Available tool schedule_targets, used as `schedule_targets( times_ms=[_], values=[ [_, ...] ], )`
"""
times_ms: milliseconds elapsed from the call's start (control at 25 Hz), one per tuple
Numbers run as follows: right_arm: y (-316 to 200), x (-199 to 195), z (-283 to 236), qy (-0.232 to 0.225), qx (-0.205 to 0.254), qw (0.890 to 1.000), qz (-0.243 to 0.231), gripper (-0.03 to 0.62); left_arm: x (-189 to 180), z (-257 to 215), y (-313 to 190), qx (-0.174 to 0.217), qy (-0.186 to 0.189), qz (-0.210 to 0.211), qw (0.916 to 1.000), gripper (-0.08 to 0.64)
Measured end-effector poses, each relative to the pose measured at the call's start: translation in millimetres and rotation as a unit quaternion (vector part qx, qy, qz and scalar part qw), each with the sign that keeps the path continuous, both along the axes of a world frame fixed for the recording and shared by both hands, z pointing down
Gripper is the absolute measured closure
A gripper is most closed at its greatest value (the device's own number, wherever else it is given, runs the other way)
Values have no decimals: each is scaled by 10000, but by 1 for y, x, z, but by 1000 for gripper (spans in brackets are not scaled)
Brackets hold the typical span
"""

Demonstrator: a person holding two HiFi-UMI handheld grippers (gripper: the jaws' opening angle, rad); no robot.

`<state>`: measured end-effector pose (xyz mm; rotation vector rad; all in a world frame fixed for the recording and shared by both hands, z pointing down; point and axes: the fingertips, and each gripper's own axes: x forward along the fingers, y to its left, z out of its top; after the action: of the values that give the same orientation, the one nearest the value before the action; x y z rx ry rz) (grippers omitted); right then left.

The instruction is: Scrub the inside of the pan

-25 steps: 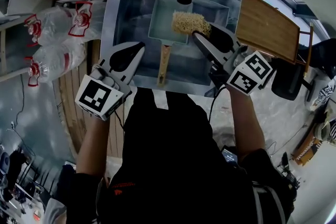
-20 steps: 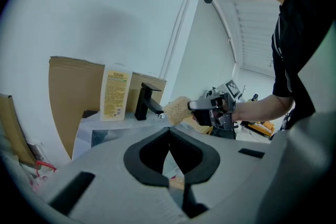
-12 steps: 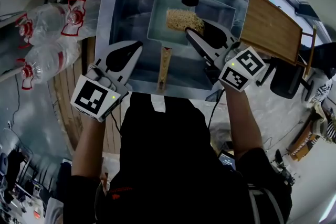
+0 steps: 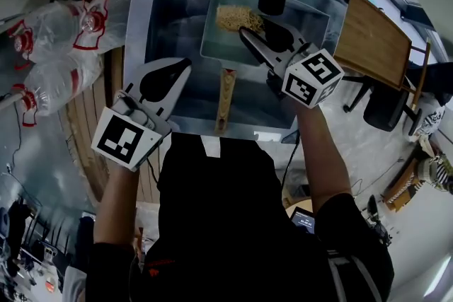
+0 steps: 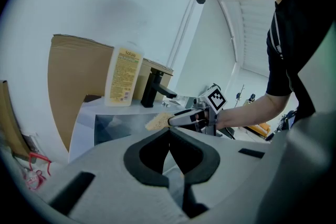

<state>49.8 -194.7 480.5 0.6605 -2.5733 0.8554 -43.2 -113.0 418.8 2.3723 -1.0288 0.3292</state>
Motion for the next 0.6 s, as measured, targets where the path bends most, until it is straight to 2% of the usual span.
schedule_targets(
  times_ms=[600],
  values=[
    [-24,-7,72,509,-81,9986,129,423,-7,6,4,-69,143,50,9999,541]
  ],
)
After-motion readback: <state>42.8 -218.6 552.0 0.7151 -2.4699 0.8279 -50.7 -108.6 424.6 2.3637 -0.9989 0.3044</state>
